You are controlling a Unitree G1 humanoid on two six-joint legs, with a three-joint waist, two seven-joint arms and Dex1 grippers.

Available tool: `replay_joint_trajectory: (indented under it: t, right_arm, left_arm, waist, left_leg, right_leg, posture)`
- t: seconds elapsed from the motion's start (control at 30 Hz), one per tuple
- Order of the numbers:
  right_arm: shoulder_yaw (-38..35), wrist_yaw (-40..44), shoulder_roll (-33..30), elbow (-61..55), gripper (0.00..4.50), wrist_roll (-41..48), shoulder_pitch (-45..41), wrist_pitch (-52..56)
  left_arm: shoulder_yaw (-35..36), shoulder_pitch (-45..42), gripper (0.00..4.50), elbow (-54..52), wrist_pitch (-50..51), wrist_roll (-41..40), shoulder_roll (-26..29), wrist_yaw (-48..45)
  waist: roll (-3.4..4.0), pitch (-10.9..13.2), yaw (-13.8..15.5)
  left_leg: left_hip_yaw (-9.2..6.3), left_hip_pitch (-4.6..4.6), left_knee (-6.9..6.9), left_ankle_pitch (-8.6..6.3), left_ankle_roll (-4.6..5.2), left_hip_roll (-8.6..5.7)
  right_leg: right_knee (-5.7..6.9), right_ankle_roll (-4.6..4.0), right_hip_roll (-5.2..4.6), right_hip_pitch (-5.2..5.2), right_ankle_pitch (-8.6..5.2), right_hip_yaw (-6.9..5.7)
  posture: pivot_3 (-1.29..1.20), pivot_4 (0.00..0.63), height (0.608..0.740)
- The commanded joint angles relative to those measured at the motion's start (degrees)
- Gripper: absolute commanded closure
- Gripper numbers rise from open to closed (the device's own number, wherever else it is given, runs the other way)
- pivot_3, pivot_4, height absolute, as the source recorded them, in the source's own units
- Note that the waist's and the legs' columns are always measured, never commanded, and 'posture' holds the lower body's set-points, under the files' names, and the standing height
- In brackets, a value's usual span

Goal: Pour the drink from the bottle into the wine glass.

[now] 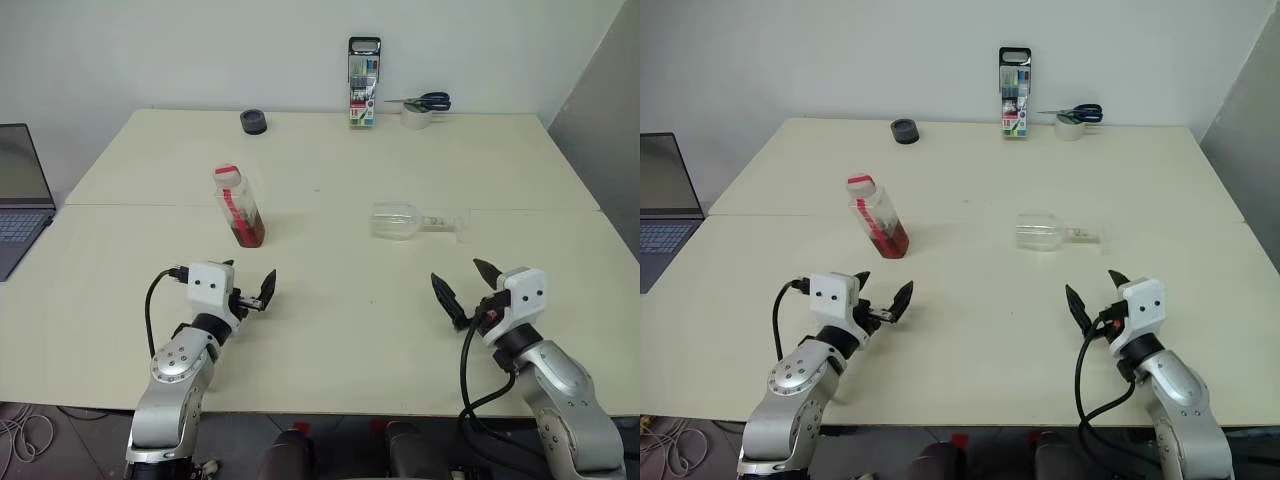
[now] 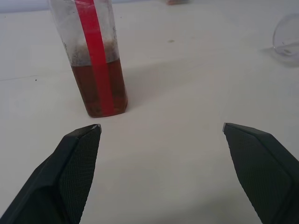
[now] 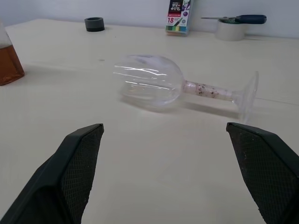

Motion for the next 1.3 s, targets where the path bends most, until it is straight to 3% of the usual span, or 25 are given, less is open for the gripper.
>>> replay_joint_trajectory:
  t: [0.03,1.03,1.3]
  right_arm:
    - [-0.4,-0.1,-0.2,-1.7,0.0,0.7,-0.6,-0.4]
    - [1.1,-0.9,-1.0,-6.3,0.0,1.5,-1.9,5.3]
    - [1.4,7.7,-7.0,-10.0,0.0,8.3,-1.7,7.2]
  left_arm:
    - [0.0,-1.0,0.04,-1.6,-1.6,0.2,0.1,0.0]
    - [-0.8,-2.3,0.04,-1.6,1.7,3.8,0.0,3.3]
    - [1.3,-4.2,0.04,-1.7,3.8,2.6,-1.6,5.1]
  waist:
    - [0.0,0.0,0.0]
    - [0.0,0.0,0.0]
    - [-0.01,0.0,0.0]
  left_leg:
    - [0.0,0.0,0.0,0.0,0.0,0.0]
    - [0.0,0.0,0.01,0.0,0.0,0.0]
    - [0.0,-0.01,0.01,0.0,0.0,-0.01]
  right_leg:
    - [0.0,0.0,0.0,0.0,0.0,0.0]
    - [0.0,0.0,0.0,0.0,0.0,-0.01]
    - [0.0,0.0,0.0,0.02,0.0,-0.03]
  posture:
    - [0.0,0.15,0.74]
    - [0.0,0.15,0.74]
    - [0.0,0.15,0.74]
